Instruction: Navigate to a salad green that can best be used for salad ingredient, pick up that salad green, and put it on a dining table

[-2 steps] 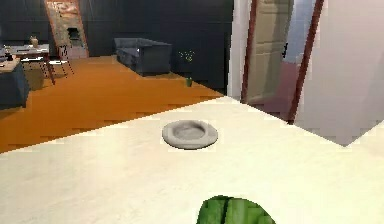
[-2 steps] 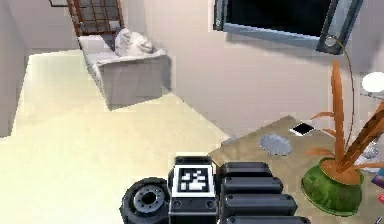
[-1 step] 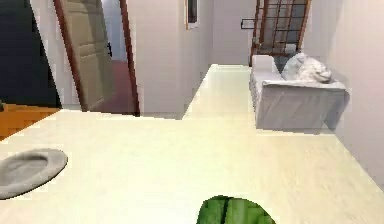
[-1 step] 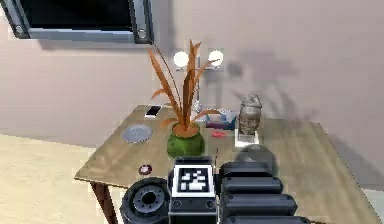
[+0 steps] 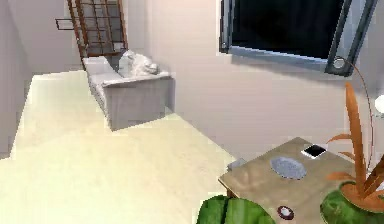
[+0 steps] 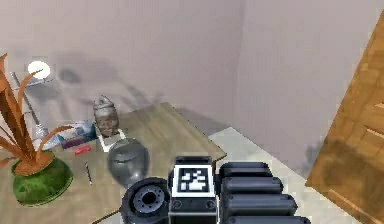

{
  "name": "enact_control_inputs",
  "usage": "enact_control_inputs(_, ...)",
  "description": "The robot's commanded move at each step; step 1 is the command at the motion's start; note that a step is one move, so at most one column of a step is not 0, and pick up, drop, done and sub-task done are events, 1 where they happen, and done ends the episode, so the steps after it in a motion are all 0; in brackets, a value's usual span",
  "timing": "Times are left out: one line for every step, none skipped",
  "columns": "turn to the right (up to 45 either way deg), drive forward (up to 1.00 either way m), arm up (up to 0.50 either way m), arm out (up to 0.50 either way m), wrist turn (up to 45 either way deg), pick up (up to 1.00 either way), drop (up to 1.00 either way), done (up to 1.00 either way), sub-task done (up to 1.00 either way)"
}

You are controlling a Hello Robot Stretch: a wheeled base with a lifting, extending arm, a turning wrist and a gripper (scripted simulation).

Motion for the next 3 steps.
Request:
enact_control_inputs(45.0,0.0,0.0,0.0,0.0,0.0,0.0,0.0,0.0)
enact_control_inputs(0.0,0.3,0.0,0.0,0.0,0.0,0.0,0.0,0.0)
enact_control_inputs(-45.0,0.0,0.0,0.0,0.0,0.0,0.0,0.0,0.0)
